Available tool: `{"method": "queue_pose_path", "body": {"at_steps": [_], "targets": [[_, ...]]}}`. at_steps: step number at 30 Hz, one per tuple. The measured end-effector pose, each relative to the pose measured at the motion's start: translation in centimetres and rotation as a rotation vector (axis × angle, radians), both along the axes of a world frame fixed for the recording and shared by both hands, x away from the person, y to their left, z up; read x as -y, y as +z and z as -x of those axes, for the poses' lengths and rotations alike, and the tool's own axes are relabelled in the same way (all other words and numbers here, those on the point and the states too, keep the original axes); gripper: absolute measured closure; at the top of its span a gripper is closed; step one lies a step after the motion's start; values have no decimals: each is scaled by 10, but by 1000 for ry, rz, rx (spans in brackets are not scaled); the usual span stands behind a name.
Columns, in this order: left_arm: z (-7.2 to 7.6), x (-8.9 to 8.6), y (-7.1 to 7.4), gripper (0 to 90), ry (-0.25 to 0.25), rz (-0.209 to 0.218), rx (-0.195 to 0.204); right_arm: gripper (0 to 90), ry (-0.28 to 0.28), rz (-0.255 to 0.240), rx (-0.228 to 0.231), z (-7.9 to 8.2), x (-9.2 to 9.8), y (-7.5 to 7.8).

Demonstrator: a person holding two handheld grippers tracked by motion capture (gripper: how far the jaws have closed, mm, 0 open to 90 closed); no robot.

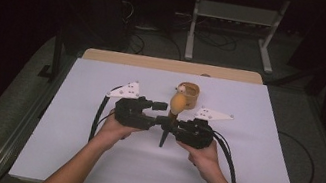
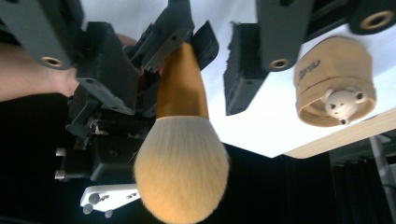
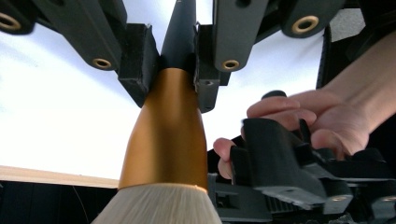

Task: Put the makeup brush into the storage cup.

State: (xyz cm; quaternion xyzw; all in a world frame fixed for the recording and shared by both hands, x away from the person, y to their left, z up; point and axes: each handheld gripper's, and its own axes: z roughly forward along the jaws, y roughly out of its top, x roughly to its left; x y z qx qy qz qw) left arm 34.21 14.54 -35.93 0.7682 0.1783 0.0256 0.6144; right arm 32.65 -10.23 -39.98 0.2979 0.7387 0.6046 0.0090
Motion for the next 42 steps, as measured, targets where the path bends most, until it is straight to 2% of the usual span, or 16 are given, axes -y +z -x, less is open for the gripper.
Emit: {"method": "queue_pose_path", "body": {"at_steps": [4, 6, 11, 15, 25, 27, 29, 36, 38, 42], "targets": [[3, -8, 0, 347, 3, -11, 16, 714, -5, 34, 18, 0, 1, 1], [4, -11, -1, 283, 6, -19, 21, 714, -10, 47, 23, 1, 2, 2], [8, -18, -3, 227, 19, -41, 30, 714, -16, 57, 31, 1, 4, 3], [12, -28, -7, 188, 54, -61, 45, 714, -24, 71, 45, 0, 6, 4], [24, -58, -17, 132, 139, -78, 39, 714, -35, 99, 64, 0, 9, 6], [27, -64, -19, 126, 154, -75, 51, 714, -35, 103, 69, 0, 9, 6], [31, -70, -21, 124, 166, -50, 56, 714, -38, 106, 71, 0, 9, 6], [43, -89, -29, 123, 206, -11, 78, 714, -47, 116, 78, 0, 10, 7], [47, -93, -33, 110, 214, 18, 71, 714, -52, 126, 81, 0, 10, 8], [55, -100, -39, 117, 223, 4, 72, 714, -57, 140, 84, -2, 11, 9]]}}
